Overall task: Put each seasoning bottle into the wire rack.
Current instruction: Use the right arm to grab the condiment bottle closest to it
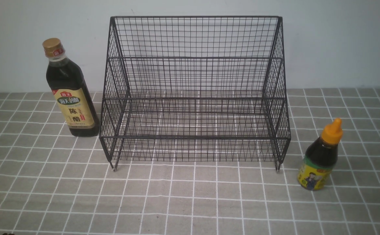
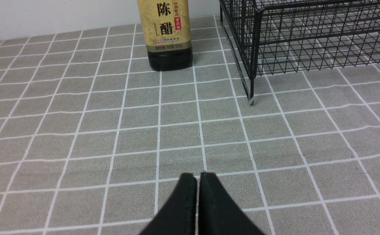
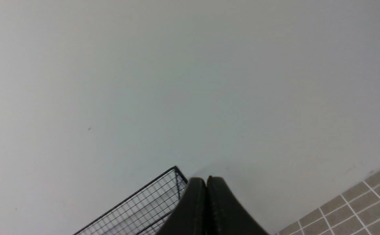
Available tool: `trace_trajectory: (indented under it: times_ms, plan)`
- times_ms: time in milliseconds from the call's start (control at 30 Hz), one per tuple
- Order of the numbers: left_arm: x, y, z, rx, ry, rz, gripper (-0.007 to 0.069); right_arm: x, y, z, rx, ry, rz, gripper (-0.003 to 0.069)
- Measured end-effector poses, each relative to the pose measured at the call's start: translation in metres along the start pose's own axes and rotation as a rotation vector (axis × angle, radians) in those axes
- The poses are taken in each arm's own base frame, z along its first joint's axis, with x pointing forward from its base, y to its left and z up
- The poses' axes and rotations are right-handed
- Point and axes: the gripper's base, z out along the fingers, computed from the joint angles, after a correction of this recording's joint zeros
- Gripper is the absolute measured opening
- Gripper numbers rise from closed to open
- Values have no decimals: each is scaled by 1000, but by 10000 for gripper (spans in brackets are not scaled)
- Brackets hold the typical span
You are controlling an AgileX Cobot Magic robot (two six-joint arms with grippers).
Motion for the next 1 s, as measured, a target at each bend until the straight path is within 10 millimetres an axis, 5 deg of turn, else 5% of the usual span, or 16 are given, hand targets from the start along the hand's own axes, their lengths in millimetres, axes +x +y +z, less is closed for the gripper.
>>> trace_trajectory:
  times_ms: [167, 333, 533, 800, 1000]
  plan:
    - [0, 0, 0, 0, 0, 0, -7, -29, 37, 39, 75, 438, -174, -12]
    - [0, 0, 0, 0, 0, 0, -7, -36, 46, 102, 209, 918, -305, -12]
    - [0, 0, 0, 0, 0, 0, -7, -32, 46, 166, 261, 1112, -322, 20]
    - [0, 0, 0, 0, 0, 0, -7, 6, 66, 223, 157, 1217, -479, 237]
    - [0, 0, 0, 0, 0, 0, -7, 39, 51, 244, 264, 1270, -480, 475]
